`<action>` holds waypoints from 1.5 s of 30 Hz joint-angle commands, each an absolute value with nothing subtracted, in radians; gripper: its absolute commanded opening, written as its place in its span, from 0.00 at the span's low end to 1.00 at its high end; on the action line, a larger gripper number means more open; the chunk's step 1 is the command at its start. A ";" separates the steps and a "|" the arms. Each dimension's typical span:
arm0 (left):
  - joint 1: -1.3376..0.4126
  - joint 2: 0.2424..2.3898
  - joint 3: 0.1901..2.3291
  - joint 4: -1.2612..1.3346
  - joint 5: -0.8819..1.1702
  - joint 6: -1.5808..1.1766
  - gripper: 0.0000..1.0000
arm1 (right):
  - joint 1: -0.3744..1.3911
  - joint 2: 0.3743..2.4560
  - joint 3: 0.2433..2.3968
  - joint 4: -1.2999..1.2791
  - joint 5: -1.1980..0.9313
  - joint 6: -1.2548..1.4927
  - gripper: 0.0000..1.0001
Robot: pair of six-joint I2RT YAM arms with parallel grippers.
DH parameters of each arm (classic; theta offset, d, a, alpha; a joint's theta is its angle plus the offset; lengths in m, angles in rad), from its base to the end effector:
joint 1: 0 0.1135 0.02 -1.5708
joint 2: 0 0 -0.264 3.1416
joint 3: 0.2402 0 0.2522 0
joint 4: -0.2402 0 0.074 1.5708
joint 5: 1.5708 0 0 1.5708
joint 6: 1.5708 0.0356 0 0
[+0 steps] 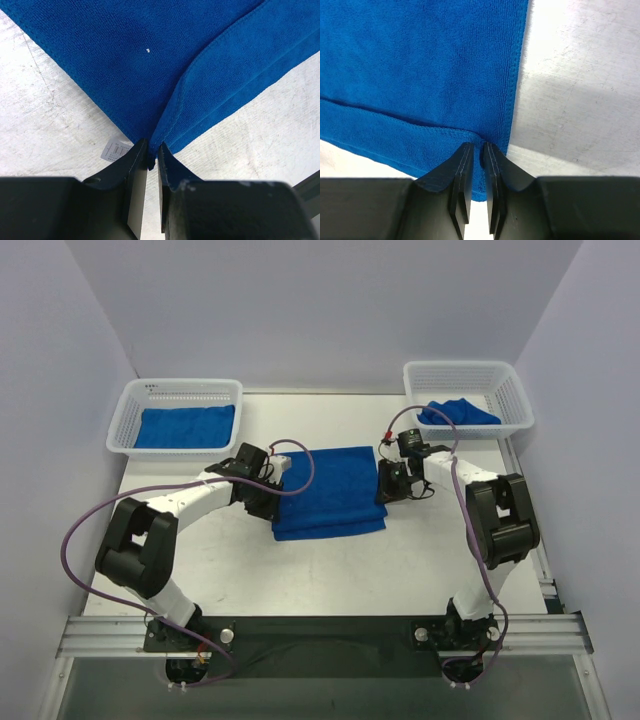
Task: Fold and stack the towels
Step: Fold the towel
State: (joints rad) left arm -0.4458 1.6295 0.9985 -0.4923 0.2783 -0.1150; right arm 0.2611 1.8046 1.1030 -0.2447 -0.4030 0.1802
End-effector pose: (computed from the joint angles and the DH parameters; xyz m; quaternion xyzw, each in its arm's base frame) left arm 0.2805 -0.1449 0.1834 0.1894 0.9474 -0.1908 0.1737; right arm 0.3533 0.1088 0.1714 -0.0991 0.9291 0.2517 0.2520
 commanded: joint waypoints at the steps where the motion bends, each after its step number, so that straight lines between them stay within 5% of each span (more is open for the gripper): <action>1: -0.449 1.609 0.999 -0.476 0.296 -0.103 0.24 | 0.256 1.812 1.104 -0.268 -0.436 0.167 0.17; 11: -0.448 1.612 1.003 -0.476 0.298 -0.104 0.24 | 0.252 1.836 1.101 -0.276 -0.449 0.152 0.22; 16: -0.448 1.608 1.005 -0.476 0.295 -0.106 0.24 | 0.252 1.803 1.104 -0.282 -0.433 0.144 0.01; 23: -0.442 1.557 1.063 -0.511 0.189 -0.100 0.16 | 0.244 1.697 1.170 -0.310 -0.370 0.127 0.00; 31: -0.350 1.529 1.319 -0.545 0.080 -0.101 0.00 | 0.227 1.635 1.390 -0.322 -0.264 0.086 0.00; 45: -0.255 1.822 1.865 -0.502 0.017 -0.038 0.00 | 0.218 1.919 1.937 -0.189 -0.114 -0.051 0.00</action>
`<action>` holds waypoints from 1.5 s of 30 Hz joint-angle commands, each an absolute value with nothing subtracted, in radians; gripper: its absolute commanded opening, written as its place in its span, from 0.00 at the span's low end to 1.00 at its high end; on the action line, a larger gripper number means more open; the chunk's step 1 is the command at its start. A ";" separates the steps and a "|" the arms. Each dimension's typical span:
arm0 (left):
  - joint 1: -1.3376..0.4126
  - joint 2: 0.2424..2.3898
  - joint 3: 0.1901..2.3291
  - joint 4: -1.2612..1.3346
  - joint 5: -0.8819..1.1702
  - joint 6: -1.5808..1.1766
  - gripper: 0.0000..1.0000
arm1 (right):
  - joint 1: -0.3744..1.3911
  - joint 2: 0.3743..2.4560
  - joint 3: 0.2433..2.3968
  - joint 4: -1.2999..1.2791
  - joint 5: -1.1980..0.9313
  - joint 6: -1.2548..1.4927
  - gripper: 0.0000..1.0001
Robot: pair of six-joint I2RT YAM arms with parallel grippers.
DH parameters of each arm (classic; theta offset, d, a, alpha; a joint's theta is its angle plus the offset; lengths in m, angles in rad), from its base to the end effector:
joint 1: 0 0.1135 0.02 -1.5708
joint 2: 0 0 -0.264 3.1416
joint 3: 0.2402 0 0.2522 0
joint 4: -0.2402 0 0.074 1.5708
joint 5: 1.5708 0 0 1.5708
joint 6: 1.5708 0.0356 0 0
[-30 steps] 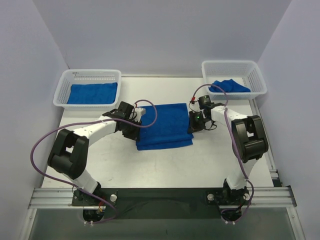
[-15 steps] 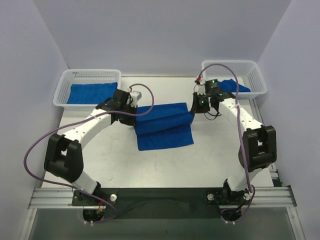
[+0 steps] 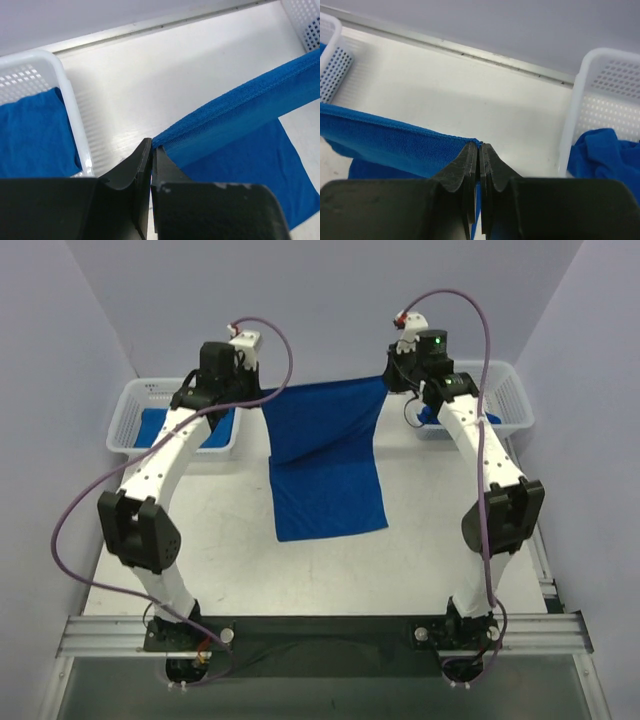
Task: Fold and stack the towels
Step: Fold the towel
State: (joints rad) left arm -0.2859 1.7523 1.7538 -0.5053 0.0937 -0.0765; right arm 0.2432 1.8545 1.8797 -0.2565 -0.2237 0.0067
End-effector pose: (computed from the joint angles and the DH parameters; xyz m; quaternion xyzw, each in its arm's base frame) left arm 0.3909 -0.1184 0.3807 0.1136 0.8529 -0.1312 0.4924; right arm 0.4281 0.1144 0.4082 -0.1607 0.7655 0.1637 0.6012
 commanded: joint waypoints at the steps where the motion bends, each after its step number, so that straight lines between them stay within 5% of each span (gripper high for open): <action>1: -0.252 1.842 1.894 -0.502 0.014 -0.037 0.00 | 0.216 1.948 1.966 -0.166 -0.110 -0.051 0.00; 16: -0.202 2.068 2.148 -0.509 -0.009 -0.014 0.00 | 0.213 2.040 1.942 0.077 -0.143 -0.058 0.00; 33: -0.204 1.783 1.655 -0.540 0.300 -0.112 0.00 | 0.218 1.773 1.527 0.086 -0.187 -0.041 0.00; 45: -0.210 1.631 1.453 -0.652 0.301 -0.104 0.00 | 0.256 1.540 1.251 0.021 -0.183 0.052 0.00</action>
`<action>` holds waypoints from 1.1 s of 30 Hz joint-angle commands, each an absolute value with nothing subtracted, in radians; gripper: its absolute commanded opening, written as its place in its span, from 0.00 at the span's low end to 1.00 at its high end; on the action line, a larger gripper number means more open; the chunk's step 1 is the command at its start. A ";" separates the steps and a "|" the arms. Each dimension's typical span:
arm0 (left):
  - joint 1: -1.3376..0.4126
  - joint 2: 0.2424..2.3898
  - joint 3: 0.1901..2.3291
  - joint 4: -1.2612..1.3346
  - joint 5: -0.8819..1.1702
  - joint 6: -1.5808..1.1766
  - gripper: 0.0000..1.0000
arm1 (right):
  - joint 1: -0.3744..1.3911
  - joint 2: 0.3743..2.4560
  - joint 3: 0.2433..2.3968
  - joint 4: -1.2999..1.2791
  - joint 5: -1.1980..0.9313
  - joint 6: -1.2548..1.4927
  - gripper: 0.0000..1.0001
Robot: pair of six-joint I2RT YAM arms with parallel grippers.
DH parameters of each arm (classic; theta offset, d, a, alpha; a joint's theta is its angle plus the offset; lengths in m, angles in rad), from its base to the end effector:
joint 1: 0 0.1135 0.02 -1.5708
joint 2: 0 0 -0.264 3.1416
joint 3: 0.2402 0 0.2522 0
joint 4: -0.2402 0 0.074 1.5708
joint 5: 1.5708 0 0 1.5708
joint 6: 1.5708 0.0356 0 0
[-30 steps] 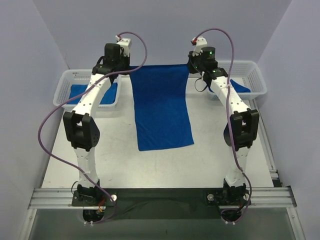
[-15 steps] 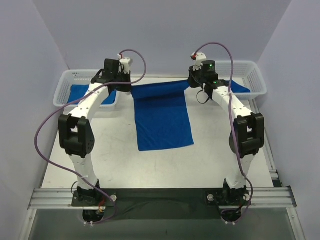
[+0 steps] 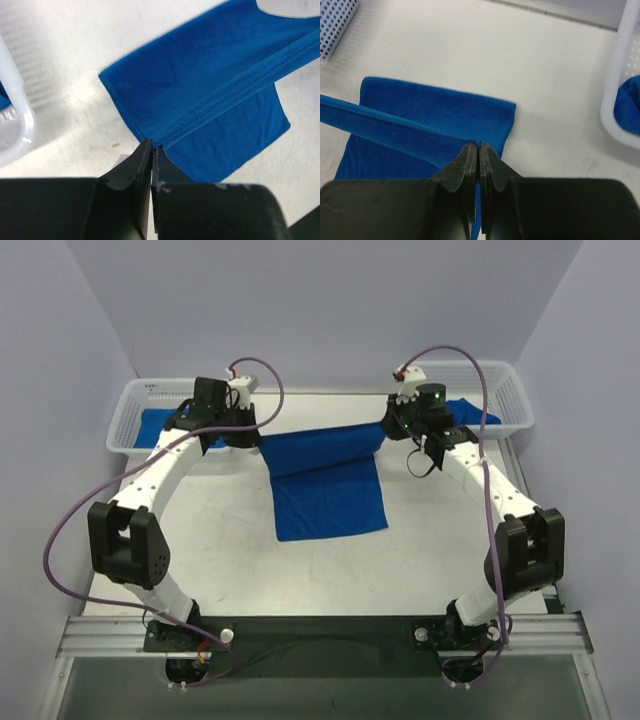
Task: Fold and stack the towels
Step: Fold the towel
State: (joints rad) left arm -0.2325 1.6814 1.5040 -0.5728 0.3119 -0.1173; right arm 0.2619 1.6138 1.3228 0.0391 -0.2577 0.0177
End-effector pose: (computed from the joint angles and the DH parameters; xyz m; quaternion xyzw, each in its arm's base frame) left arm 0.3670 -0.0981 0.3182 0.1140 0.9008 -0.2088 0.3632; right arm 0.3726 0.1093 0.3374 -0.1736 0.7684 0.1852 0.5875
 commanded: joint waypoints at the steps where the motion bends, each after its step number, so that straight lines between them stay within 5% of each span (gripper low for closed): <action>1: -0.212 1.620 1.427 -0.653 0.301 -0.107 0.00 | 0.259 1.534 1.226 0.020 -0.175 0.060 0.00; 16: -0.265 1.781 1.232 -0.630 0.287 -0.158 0.00 | 0.250 1.720 1.029 0.005 -0.227 0.244 0.00; 33: -0.334 1.721 1.169 -0.629 0.247 -0.170 0.01 | 0.242 1.648 1.016 -0.109 -0.221 0.293 0.00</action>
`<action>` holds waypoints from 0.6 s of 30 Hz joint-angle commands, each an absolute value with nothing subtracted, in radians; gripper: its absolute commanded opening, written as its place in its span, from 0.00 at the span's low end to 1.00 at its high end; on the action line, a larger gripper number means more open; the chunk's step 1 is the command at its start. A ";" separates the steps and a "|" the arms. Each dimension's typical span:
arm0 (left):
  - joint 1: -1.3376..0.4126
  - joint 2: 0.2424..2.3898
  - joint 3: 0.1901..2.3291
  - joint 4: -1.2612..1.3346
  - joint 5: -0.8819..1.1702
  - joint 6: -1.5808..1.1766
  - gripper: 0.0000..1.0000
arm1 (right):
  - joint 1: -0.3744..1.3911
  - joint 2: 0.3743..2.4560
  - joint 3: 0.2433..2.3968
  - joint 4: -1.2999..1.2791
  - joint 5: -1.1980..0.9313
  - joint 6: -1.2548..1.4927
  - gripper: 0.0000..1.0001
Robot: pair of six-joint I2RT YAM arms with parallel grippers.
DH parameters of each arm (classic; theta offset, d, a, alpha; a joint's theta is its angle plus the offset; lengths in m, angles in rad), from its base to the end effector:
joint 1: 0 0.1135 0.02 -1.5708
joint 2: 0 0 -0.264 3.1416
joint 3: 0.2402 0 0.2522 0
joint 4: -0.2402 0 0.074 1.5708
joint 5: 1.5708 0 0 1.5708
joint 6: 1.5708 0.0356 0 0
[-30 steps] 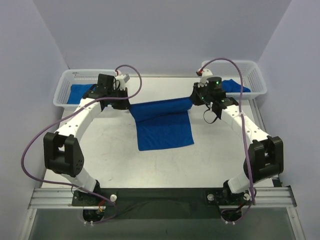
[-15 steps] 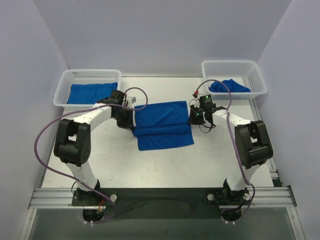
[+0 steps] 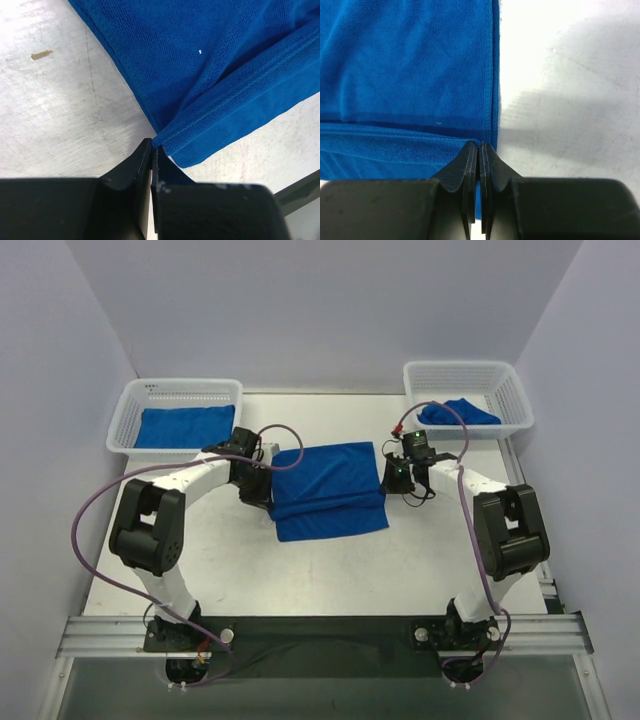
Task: Fold and stack the towels
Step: Fold the towel
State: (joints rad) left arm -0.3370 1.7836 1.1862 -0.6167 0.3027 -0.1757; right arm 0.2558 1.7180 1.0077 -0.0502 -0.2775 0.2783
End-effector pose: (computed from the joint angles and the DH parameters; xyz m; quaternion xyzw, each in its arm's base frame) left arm 0.3266 -0.1257 0.1822 0.1050 0.9676 -0.1880 0.1320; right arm 0.3477 0.1010 0.1858 -0.0443 0.9108 0.2256 0.3430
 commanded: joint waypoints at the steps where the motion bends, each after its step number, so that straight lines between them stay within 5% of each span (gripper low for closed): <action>1: -0.334 1.700 1.155 -0.629 0.242 -0.169 0.00 | 0.242 1.635 1.011 -0.110 -0.224 0.290 0.00; 18: -0.342 1.640 1.077 -0.612 0.239 -0.163 0.00 | 0.267 1.588 1.011 -0.187 -0.187 0.183 0.00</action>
State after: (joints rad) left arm -0.3462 1.6527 1.0992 -0.5907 0.2855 -0.1768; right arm 0.2691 1.5803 1.0023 -0.1219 -0.2893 0.2417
